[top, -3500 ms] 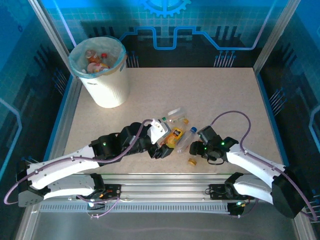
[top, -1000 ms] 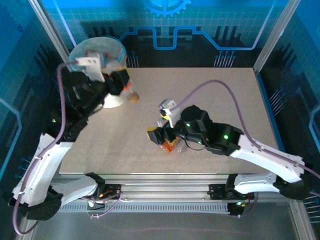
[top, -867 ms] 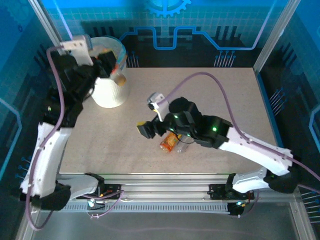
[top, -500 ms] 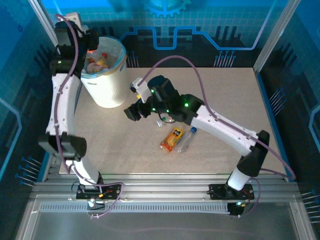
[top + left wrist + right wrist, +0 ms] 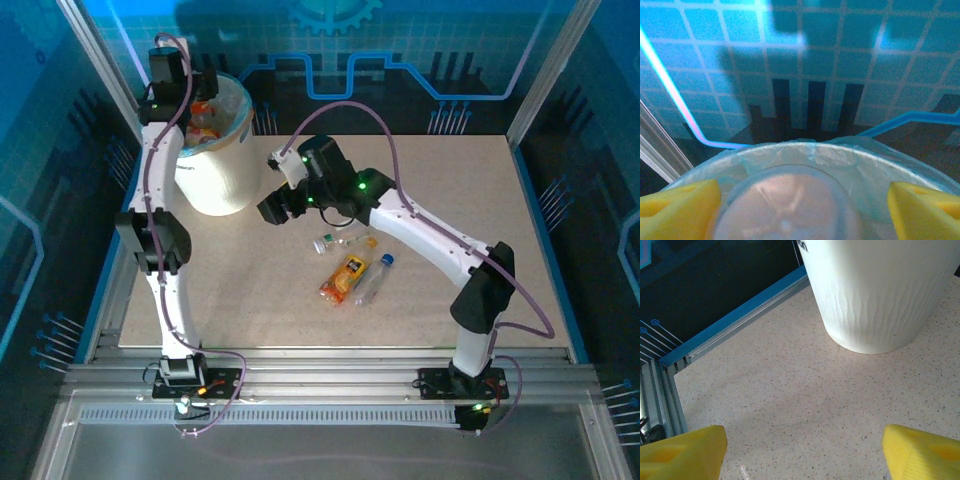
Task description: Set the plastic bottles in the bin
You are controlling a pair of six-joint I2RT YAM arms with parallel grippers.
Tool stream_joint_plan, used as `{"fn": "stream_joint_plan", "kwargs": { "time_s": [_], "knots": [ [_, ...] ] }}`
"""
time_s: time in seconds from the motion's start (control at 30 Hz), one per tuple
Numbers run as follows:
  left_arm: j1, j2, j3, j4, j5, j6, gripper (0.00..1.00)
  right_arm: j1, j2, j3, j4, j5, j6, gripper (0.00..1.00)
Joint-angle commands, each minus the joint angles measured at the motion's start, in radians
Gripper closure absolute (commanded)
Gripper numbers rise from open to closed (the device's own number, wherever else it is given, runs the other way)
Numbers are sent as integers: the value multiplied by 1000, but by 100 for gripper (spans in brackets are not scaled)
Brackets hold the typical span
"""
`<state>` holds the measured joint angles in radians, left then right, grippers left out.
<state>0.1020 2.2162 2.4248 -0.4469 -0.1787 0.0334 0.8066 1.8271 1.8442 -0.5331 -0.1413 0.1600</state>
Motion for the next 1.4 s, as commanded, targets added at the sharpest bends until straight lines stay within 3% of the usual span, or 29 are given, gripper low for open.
{"fn": "stream_joint_plan", "kwargs": {
  "time_s": [0.0, 0.23, 0.47, 0.6, 0.73, 0.87, 1.03, 1.37],
  "knots": [
    [13, -31, 27, 22, 12, 13, 12, -7, 16, 52, -24, -29, 7, 19],
    [33, -98, -57, 7, 19, -27, 25, -6, 38, 82, -24, -50, 49, 20],
    [50, -129, -110, -59, 67, -56, 31, 7, 50, 117, -66, -33, 60, 21],
    [46, -206, -113, -96, 126, -65, 31, 7, 64, 203, -177, 69, 111, 20],
    [6, -390, -241, -93, 151, -63, 31, 5, 59, 243, -306, 211, 212, 18],
    [-109, -658, -529, -37, 138, -22, 30, -15, -3, 151, -394, 302, 363, 15],
    [-304, -943, -834, -4, 97, -20, 30, -24, -162, -119, -395, 376, 502, 11],
    [-843, -1302, -1250, -35, 56, -2, 30, -34, -503, -693, -348, 513, 707, 6]
  ]
}}
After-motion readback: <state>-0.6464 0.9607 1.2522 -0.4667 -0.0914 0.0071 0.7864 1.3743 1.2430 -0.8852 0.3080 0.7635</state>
